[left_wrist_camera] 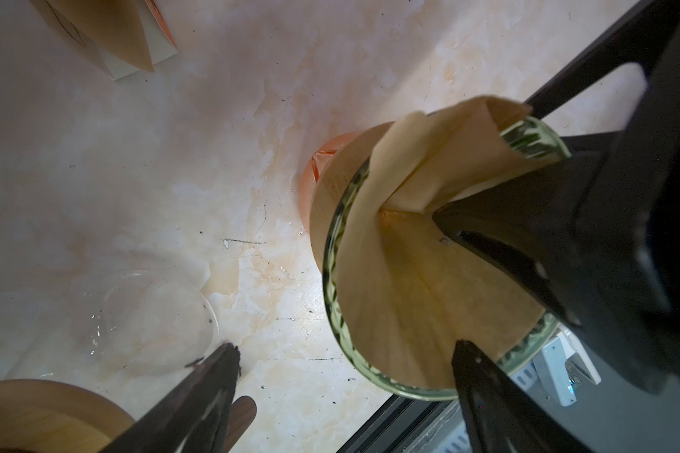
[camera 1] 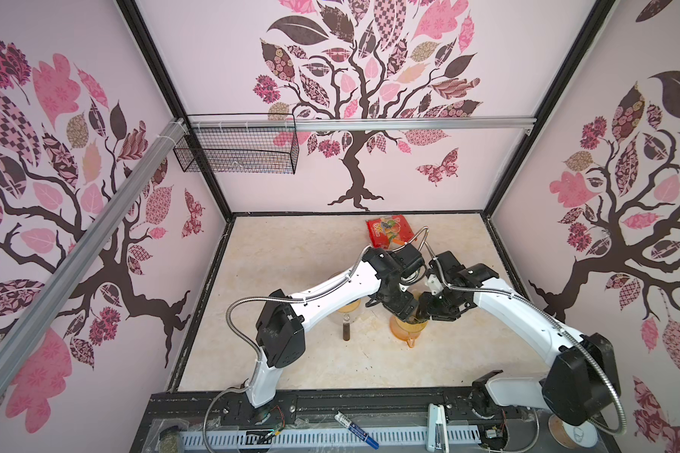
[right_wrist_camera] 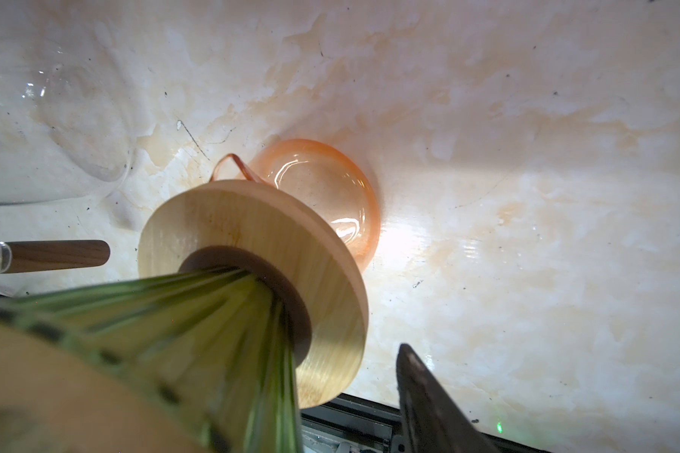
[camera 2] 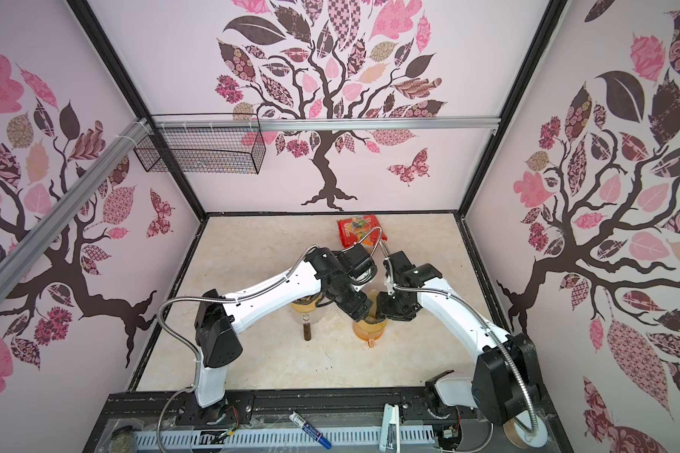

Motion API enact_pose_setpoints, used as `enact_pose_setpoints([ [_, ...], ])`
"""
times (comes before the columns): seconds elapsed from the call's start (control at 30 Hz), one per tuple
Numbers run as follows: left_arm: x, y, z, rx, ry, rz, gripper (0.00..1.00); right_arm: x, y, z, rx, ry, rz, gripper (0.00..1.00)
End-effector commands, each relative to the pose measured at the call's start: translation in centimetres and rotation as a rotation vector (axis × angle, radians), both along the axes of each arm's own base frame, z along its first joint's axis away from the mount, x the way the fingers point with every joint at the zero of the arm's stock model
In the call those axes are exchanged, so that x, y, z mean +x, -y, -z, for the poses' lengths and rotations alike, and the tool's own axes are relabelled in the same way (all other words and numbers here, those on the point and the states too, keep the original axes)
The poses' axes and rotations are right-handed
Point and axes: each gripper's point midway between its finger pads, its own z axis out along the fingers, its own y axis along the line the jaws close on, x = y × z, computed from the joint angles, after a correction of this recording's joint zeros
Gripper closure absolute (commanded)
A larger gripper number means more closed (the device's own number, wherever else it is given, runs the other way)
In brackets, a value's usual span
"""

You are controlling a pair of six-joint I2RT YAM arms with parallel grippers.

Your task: Place the coffee filter in the dripper

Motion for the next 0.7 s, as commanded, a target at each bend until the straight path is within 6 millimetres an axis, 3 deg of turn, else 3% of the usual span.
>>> enact_pose_setpoints([
  [0.0, 0.1, 0.5, -0.6, -0.004, 0.014, 0.018, 0.12, 0.3, -0.1, -1.0, -0.005, 0.021, -0.009, 0.44],
  [0.37, 0.2, 0.5, -1.0, -0.009, 0.021, 0.012, 0.12, 2.6, -0.7, -7.2, 0.043, 0.174, 0.014, 0.41],
  [0.67, 0.3, 0.4, -2.3, -0.031, 0.042, -0.003, 0.12, 2.4, 0.6, -5.5, -0.039, 0.148, 0.015, 0.42],
])
